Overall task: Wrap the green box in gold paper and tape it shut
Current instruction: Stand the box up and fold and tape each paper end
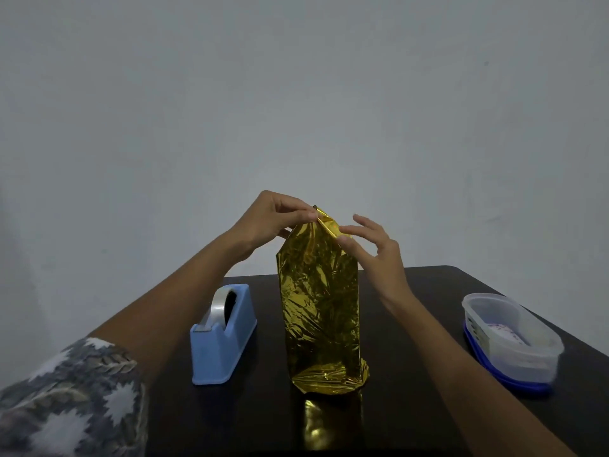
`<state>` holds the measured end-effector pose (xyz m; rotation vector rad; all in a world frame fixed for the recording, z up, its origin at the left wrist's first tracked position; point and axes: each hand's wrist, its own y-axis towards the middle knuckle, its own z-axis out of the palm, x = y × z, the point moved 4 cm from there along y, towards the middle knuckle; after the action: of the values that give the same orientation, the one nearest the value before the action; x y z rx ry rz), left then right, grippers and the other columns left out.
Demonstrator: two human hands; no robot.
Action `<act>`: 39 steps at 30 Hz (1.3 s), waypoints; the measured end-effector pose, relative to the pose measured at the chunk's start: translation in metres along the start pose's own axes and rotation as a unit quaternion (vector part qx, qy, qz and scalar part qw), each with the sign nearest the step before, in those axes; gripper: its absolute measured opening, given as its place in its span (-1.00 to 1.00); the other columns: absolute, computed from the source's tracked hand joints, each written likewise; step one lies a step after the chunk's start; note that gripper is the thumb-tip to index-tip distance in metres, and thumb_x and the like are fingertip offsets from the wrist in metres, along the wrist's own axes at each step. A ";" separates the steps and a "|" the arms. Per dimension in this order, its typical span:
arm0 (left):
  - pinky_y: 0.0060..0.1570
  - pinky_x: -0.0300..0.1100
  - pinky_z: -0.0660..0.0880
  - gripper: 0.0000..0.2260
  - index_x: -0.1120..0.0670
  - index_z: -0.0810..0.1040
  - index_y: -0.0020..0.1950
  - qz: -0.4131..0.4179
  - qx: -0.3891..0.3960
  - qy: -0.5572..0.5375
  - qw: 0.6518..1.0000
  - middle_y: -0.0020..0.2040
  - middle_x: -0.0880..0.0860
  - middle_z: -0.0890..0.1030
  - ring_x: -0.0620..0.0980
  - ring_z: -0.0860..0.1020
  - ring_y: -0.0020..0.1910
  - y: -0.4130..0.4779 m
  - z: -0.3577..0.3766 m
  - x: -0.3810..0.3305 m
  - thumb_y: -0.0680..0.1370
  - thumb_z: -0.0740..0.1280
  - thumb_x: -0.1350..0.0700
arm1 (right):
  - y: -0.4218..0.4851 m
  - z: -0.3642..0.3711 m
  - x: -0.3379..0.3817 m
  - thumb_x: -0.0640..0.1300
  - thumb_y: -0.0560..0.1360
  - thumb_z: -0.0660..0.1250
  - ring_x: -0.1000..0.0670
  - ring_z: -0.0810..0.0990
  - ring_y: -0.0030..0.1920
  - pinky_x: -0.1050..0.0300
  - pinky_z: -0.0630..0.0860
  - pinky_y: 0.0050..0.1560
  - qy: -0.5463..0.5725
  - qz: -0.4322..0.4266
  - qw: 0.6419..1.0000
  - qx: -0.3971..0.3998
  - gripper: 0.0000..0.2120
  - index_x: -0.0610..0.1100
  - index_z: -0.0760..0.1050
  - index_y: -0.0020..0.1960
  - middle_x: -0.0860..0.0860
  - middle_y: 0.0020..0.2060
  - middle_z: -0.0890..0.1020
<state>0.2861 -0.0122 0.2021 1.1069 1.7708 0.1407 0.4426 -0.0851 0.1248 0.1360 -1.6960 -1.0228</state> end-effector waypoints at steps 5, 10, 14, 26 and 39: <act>-0.26 -0.33 0.53 -0.89 0.08 0.67 -0.02 0.009 0.005 -0.003 1.000 -0.14 -0.07 0.69 -0.20 0.62 -0.19 -0.005 -0.001 -0.001 0.51 0.37 0.16 | 0.000 0.006 0.011 -0.18 0.39 0.46 0.21 0.49 0.10 0.65 0.30 -0.15 0.032 -0.010 0.999 -0.011 -0.93 -0.12 0.65 -0.12 -0.01 0.10 0.60; -0.17 -0.31 0.55 -0.82 0.08 0.64 0.06 0.019 0.021 0.009 1.000 -0.03 0.03 0.68 -0.11 0.64 -0.08 -0.006 -0.002 -0.006 0.46 0.41 0.19 | -0.002 0.005 0.014 -0.23 0.39 0.46 0.24 0.48 0.06 0.67 0.27 -0.19 0.033 -0.018 0.999 -0.023 -0.93 -0.16 0.64 -0.12 0.00 0.04 0.60; -0.13 -0.28 0.58 -0.84 0.10 0.65 0.01 0.032 0.045 0.037 0.998 -0.07 0.08 0.68 -0.09 0.64 -0.10 -0.005 -0.001 -0.013 0.45 0.42 0.23 | -0.001 0.006 0.015 -0.23 0.39 0.46 0.24 0.48 0.06 0.67 0.27 -0.19 0.028 -0.024 0.999 -0.022 -0.93 -0.16 0.63 -0.12 -0.01 0.04 0.60; -0.15 -0.26 0.56 -0.89 0.16 0.67 -0.05 0.029 0.049 0.063 0.996 -0.14 0.12 0.68 -0.06 0.63 -0.16 -0.001 -0.001 -0.016 0.44 0.43 0.24 | -0.002 0.007 0.018 -0.22 0.38 0.48 0.25 0.47 0.05 0.69 0.24 -0.19 0.003 -0.028 0.999 -0.031 -0.92 -0.17 0.62 -0.14 0.01 0.04 0.59; -0.28 -0.36 0.52 -0.95 0.07 0.68 -0.13 -0.018 0.032 0.044 0.998 -0.21 -0.04 0.68 -0.19 0.62 -0.21 0.010 -0.005 -0.004 0.43 0.46 0.19 | -0.010 0.008 -0.016 -0.26 0.32 0.50 -0.07 0.28 0.41 0.10 0.31 0.18 0.067 0.122 0.986 0.090 0.03 0.08 -0.11 0.52 -0.08 0.43 0.29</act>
<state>0.2885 -0.0068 0.2130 1.1288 1.8843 0.1126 0.4386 -0.0780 0.1058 0.1079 -1.6340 -0.6646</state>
